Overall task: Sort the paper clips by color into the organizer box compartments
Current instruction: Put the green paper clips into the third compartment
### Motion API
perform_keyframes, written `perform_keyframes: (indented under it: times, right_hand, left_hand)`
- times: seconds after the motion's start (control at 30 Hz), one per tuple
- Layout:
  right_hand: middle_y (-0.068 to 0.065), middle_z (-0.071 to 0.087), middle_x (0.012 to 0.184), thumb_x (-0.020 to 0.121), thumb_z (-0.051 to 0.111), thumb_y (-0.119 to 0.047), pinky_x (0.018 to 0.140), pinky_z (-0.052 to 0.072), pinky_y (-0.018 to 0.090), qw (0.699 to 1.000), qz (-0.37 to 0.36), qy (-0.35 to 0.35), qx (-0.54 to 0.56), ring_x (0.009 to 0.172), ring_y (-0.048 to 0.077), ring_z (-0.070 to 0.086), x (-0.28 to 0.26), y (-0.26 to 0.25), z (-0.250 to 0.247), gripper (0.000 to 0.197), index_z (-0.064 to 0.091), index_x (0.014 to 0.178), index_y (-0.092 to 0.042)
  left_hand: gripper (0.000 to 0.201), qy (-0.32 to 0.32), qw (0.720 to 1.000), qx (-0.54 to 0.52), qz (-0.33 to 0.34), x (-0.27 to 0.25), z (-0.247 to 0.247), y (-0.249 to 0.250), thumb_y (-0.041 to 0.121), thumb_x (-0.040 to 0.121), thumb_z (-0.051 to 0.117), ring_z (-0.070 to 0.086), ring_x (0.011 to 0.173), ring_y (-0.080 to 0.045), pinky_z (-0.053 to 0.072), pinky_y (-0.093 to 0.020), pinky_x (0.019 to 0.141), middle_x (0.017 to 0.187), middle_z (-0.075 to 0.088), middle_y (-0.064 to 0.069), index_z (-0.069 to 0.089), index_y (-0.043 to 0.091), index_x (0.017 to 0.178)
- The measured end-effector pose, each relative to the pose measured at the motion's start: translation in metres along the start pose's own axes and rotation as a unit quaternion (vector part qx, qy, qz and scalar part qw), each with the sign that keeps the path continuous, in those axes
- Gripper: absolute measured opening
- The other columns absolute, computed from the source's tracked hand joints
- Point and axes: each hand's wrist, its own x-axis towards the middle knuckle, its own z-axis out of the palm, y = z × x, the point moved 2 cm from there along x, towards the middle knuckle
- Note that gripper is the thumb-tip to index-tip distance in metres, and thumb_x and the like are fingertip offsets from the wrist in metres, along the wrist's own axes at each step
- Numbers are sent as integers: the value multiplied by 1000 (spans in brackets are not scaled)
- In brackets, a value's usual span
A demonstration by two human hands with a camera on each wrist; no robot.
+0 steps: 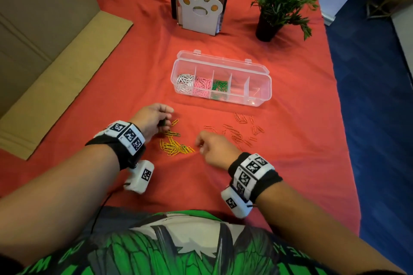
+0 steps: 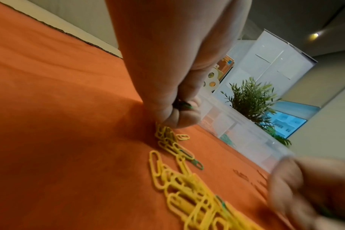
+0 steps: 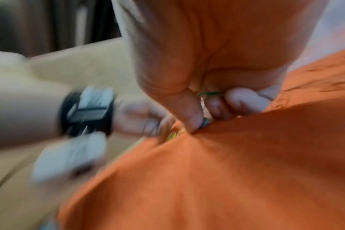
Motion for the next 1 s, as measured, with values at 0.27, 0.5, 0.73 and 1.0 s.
perform_keyframes:
  times: [0.27,0.5,0.73,1.0]
  right_hand:
    - [0,48,60,89,48,-9,35,34,14,959,138,11,248,40,5,46,19,-6,-4,19,55,75,-20]
    - [1,58,87,85,45,0,89,41,26,995,66,48,49,104,26,57,27,-19,8,27,67,99,-6]
    - [2,42,86,83,56,-13,78,45,32,997,10,79,0,81,24,52,28,-22,11,11,65,89,-10]
    - [14,50,98,71,49,3,81,48,39,991,18,117,-58,93,34,54,24,-6,6,28,62,91,-10]
  left_hand:
    - [14,79,887,425,162,-12,-9,-20,18,76,70,48,69,-18,31,-25,63,67,46,5,62,14,87]
    - [27,29,892,425,150,-16,-21,-26,5,71,72,47,67,-15,35,-24,58,64,43,9,68,14,96]
    - [25,27,849,484,210,-18,-6,-18,27,75,72,57,84,-23,37,-24,71,84,48,-2,72,23,100]
    - [20,12,801,562,205,-17,4,-15,23,84,60,57,98,-31,45,-37,83,102,54,-13,66,10,98]
